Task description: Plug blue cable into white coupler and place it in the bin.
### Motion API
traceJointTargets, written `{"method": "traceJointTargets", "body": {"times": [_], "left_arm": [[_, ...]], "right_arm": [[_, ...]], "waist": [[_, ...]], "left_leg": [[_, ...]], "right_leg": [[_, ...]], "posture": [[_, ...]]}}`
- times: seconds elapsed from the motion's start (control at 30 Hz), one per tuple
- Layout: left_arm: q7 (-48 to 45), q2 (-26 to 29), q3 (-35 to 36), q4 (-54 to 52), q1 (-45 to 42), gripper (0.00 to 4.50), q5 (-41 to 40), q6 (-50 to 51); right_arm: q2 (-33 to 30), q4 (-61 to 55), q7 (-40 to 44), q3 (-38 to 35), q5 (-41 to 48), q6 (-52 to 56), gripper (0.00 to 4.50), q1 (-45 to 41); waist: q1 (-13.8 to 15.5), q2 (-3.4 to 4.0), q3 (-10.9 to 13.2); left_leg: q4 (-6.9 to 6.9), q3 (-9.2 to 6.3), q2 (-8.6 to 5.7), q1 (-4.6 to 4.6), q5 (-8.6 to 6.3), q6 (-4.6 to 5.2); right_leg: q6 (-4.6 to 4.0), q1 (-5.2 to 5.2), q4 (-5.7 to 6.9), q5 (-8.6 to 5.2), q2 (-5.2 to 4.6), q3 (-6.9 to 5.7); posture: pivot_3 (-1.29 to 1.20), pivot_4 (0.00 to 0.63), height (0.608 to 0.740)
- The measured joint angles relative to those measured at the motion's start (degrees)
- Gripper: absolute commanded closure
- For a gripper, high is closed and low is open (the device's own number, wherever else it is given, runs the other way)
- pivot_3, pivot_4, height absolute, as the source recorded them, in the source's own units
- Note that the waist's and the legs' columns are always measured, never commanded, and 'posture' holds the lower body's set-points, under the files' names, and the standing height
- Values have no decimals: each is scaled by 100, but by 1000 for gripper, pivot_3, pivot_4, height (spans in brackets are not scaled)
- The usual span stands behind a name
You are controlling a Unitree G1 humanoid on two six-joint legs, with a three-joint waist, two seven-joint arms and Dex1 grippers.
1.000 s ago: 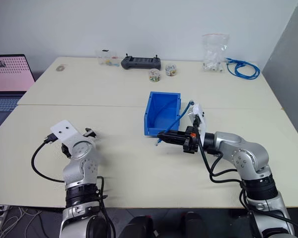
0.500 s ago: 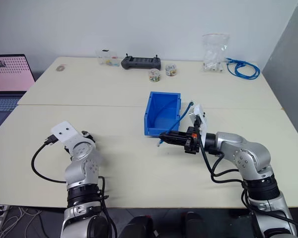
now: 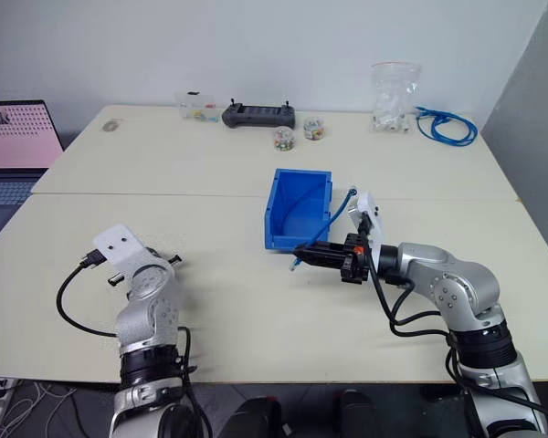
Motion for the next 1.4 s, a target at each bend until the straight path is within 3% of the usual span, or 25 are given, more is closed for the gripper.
{"method": "traceJointTargets", "body": {"times": [0.17,0.23,0.37,0.57,0.67,1.0,1.4], "left_arm": [[-1696,824,-607,-1145,1070,3573,-445,722],[-2563,1384,-896,-1390,1215,3573,-751,1106],[-5192,2784,-2274,-1797,922,3574,-1481,1742],[-8104,3701,-4033,-1352,-339,3574,-1095,495],[-8982,3768,-4494,-838,-623,3574,-662,-420],[-10036,3494,-4958,250,-1053,3576,195,-2179],[-10212,3315,-4820,412,-1019,3582,387,-2473]], "right_arm": [[-14,-274,-234,-173,1,-25,4446,366],[-23,-458,-352,-295,5,-32,4446,584],[-17,-932,-637,-470,25,-44,4446,1000],[-153,-1319,-791,-420,-169,-86,4446,1336],[-192,-1382,-830,-375,-289,-176,4446,1346],[-731,-1792,-440,-14,-887,-663,4446,1551],[-180,-1025,168,1067,-1644,-1522,4447,1116]], "waist": [[-3,1,0],[2,1,0],[17,3,1],[-64,7,3],[-111,8,4],[-125,10,2],[-112,9,1]], "left_leg": [[-3,-3,1,-1,4,-8],[-3,-7,1,-1,4,-8],[-5,-8,-18,-3,4,-7],[-9,2,-4,-2,3,-6],[-9,0,2,0,3,-5],[-4,-5,-5,-5,3,-1],[-1,-9,-14,1,4,0]], "right_leg": [[2,0,-1,-3,0,0],[24,0,-1,-16,1,-5],[30,2,-8,-20,1,-3],[32,-2,-14,-22,0,7],[26,-2,-10,-26,4,4],[28,3,-14,-27,3,0],[31,7,-7,-28,2,0]], "posture": [[0,150,740],[0,150,740],[0,150,740],[0,150,740],[0,150,740],[0,150,740],[0,150,740]]}}
